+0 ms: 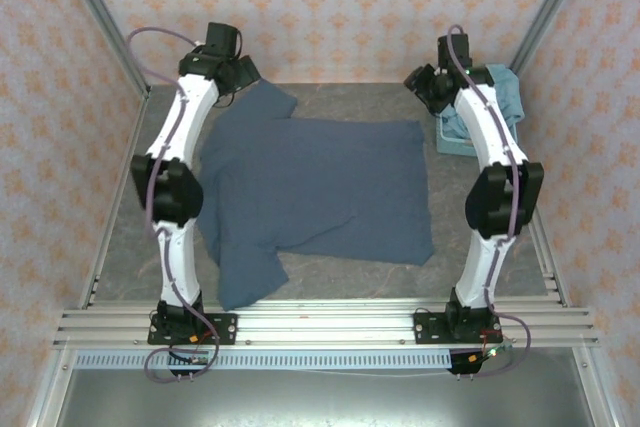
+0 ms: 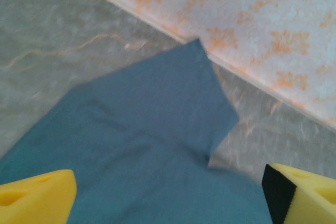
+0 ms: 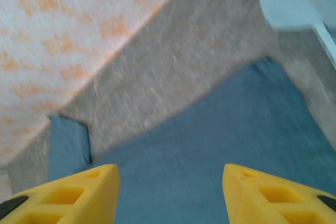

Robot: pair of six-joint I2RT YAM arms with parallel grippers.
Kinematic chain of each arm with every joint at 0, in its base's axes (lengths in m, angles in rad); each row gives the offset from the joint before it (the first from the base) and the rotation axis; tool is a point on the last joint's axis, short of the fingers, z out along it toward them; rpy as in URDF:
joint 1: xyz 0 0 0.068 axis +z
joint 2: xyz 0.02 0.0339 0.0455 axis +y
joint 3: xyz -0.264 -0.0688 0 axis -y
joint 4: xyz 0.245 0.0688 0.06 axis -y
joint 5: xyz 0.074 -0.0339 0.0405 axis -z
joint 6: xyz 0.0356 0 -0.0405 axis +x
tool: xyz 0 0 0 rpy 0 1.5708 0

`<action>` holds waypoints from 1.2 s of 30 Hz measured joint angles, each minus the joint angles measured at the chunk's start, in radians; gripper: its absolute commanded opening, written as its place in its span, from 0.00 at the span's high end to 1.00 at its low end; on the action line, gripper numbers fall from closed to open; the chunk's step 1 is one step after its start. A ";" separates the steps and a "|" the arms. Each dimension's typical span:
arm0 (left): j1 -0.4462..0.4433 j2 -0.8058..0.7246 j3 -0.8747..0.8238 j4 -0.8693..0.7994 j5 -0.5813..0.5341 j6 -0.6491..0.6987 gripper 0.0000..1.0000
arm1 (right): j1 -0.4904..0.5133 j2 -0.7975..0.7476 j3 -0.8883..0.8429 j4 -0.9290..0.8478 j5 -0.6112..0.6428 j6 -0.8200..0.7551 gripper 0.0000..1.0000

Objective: Fold and stack the t-shirts

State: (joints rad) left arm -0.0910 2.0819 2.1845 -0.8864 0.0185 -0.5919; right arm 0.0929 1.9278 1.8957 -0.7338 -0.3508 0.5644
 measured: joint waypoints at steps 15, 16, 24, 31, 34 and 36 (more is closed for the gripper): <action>0.015 -0.272 -0.801 0.058 0.157 -0.107 0.64 | 0.170 -0.351 -0.843 0.114 0.011 0.128 0.62; 0.015 -0.242 -0.804 0.058 0.158 -0.108 0.66 | 0.170 -0.321 -0.837 0.124 0.014 0.128 0.63; 0.019 -0.113 -0.772 0.056 0.126 -0.107 0.76 | 0.156 -0.009 -0.619 0.076 0.083 0.113 0.67; 0.047 0.112 -0.492 0.011 0.139 -0.077 0.80 | 0.103 0.166 -0.357 0.009 0.100 0.088 0.66; 0.060 0.208 -0.328 0.010 0.148 -0.048 0.76 | 0.082 0.240 -0.235 -0.026 0.100 0.070 0.65; 0.065 0.267 -0.224 0.012 0.154 -0.024 0.71 | 0.073 0.287 -0.154 -0.048 0.100 0.053 0.64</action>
State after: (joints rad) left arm -0.0257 2.3486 1.9602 -0.8742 0.1730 -0.6163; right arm 0.1658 2.2150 1.7416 -0.7815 -0.2504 0.6178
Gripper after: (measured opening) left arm 0.248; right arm 0.353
